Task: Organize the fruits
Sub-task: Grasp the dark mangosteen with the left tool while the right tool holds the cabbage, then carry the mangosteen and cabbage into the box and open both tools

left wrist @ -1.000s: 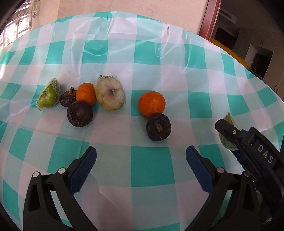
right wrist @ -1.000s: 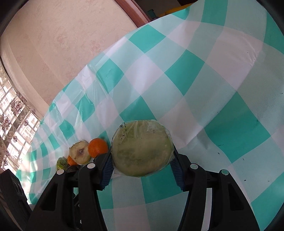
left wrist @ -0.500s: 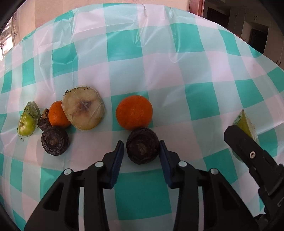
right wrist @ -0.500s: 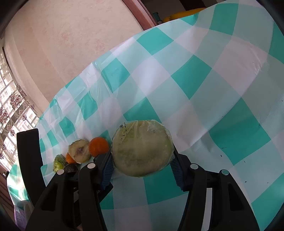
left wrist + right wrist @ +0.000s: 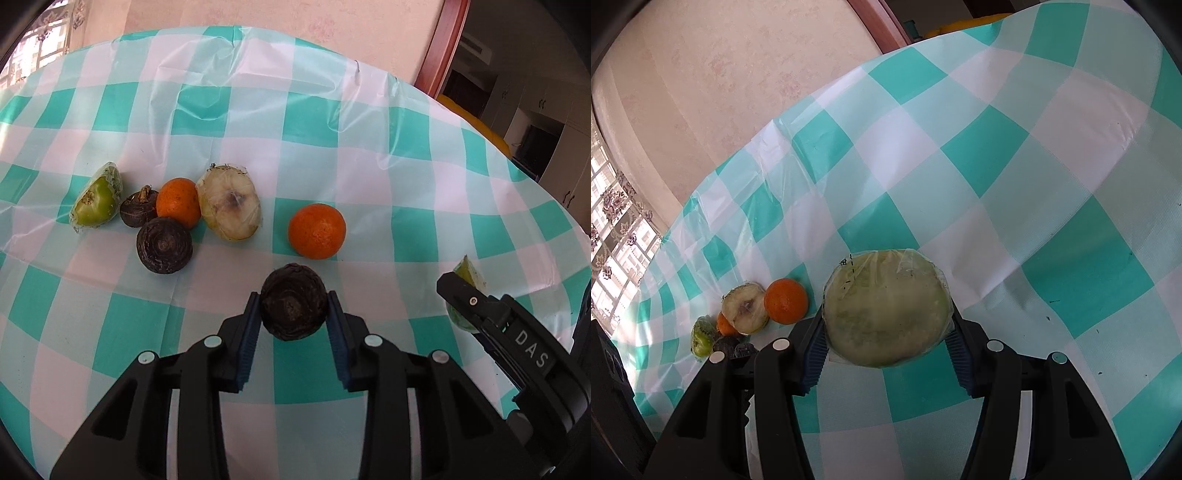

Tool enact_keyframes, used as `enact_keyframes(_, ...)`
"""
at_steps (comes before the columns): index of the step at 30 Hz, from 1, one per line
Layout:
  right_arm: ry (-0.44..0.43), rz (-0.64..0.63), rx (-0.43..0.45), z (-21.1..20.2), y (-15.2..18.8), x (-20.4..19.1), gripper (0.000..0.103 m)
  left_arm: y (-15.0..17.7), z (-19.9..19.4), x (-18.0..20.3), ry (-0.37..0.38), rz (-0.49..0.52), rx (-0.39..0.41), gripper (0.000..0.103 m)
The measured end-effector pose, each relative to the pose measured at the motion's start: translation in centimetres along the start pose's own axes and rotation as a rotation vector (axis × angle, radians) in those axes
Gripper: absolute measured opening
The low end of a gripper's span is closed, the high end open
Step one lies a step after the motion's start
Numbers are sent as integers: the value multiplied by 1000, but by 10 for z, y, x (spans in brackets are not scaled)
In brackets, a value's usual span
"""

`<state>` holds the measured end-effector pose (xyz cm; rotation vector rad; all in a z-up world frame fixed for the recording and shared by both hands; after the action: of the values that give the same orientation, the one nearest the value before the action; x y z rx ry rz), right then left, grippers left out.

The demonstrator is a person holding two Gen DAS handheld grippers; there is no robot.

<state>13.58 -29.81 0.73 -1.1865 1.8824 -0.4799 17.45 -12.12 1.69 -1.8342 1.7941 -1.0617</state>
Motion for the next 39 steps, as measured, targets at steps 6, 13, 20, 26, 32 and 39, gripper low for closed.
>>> enact_keyframes(6, -37, -40, -19, -14, 21, -15, 56, 20, -27, -16, 29, -79, 11, 35)
enact_keyframes(13, -71, -53, -45, -32, 47, -29, 56, 46, -61, -41, 18, -99, 19, 35)
enact_keyframes(20, -115, -121, -75, -52, 76, -51, 56, 71, -95, -70, -9, -125, 26, 35)
enact_keyframes(26, -167, -181, -111, -70, 104, -70, 56, 91, -119, -86, -40, -133, 25, 35)
enact_keyframes(32, -205, -212, -137, -82, 121, -78, 56, 110, -146, -100, -51, -145, 46, 35)
enact_keyframes(39, -242, -264, -177, -95, 140, -87, 56, 133, -175, -107, -72, -135, 69, 35)
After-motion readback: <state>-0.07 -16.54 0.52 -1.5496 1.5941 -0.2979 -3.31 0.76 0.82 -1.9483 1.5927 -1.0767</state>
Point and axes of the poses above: each gripper's, at about its wrist camera, not at the fingertips, and z roughly the way its jaws point, x to its right, y to its underside, the point moved 1 cm from there along z, roughly the way its jaws point, and after that the axes turned 2 degrees about x, right-handed, at the moved point
